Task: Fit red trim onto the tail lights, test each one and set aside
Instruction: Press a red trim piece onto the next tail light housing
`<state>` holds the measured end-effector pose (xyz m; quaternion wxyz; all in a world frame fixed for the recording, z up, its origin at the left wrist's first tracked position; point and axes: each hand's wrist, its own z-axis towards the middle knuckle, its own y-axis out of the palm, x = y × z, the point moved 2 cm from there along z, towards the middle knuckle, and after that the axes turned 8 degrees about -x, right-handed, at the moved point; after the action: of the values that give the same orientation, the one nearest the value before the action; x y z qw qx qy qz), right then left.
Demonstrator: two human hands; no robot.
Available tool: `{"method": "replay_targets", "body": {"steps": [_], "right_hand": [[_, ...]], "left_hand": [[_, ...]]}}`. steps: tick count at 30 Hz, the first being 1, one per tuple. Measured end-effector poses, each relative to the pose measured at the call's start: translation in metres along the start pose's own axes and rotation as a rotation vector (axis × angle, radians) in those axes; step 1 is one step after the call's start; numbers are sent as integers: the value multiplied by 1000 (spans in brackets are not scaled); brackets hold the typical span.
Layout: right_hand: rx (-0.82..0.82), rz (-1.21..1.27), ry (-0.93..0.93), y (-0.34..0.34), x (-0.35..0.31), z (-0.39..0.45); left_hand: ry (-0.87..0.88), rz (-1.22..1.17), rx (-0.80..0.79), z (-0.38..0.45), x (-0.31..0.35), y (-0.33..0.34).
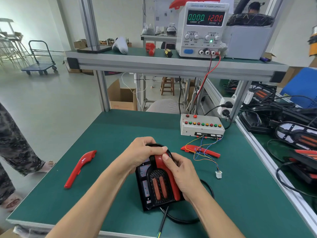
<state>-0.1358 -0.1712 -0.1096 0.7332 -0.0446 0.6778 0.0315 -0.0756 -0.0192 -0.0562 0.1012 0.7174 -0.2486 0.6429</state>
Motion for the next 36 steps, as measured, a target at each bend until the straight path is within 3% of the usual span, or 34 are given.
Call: {"method": "replay_targets", "body": {"steps": [5, 10, 19, 36], "right_hand": [[-9, 10, 1, 1, 0, -3], [-4, -7, -7, -1, 0, -5], [47, -209, -33, 3, -13, -2], [118, -301, -60, 6, -14, -6]], "left_hand": [[23, 80, 14, -3, 1, 3], [-6, -14, -141, -9, 5, -7], [25, -148, -64, -11, 7, 2], [68, -166, -2, -10, 6, 10]]}}
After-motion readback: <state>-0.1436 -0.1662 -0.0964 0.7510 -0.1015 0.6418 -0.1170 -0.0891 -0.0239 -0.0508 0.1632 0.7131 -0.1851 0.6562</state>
